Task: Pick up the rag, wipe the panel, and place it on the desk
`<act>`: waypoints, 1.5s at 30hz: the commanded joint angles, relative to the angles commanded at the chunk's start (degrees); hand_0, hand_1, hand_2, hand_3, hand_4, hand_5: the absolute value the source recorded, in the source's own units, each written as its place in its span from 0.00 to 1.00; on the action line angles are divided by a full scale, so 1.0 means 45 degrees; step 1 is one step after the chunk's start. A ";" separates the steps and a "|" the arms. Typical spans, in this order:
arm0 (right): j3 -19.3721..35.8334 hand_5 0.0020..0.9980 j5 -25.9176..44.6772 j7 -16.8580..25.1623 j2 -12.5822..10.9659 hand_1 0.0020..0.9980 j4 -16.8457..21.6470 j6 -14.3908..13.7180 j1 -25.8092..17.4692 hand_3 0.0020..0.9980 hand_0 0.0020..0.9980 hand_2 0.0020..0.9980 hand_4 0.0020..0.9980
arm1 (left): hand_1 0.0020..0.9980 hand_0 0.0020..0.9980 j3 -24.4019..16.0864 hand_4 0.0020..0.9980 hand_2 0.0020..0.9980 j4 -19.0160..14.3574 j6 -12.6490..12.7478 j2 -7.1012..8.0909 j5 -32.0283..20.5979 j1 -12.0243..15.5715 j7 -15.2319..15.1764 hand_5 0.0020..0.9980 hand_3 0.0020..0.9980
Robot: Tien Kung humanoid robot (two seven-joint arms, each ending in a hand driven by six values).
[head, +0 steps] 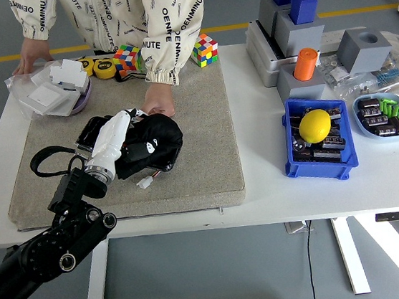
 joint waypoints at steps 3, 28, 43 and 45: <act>0.0001 0.35 0.0010 0.0011 0.0001 0.55 0.0000 0.0019 0.0012 0.52 0.52 0.49 0.86 | 0.35 0.25 0.0309 0.67 0.37 -0.0187 -0.0035 -0.0018 -0.0068 -0.0037 0.0034 0.00 0.56; -0.0099 0.34 0.0105 0.0007 0.0013 0.55 0.0019 0.0037 0.0004 0.52 0.52 0.49 0.86 | 0.35 0.24 -0.2181 0.67 0.37 0.2077 0.0379 -0.0266 0.0655 -0.0158 -0.0614 0.00 0.56; -0.0080 0.34 0.0090 0.0011 0.0031 0.55 0.0012 0.0037 -0.0013 0.52 0.52 0.49 0.86 | 0.35 0.24 -0.5526 0.67 0.37 0.4443 0.0762 -0.0605 0.1991 -0.0417 -0.1024 0.00 0.56; -0.0080 0.34 0.0073 0.0003 0.0024 0.55 0.0006 0.0036 0.0000 0.52 0.52 0.49 0.86 | 0.35 0.24 -0.6071 0.67 0.37 0.4638 0.0844 -0.0609 0.2287 -0.0457 -0.1016 0.00 0.56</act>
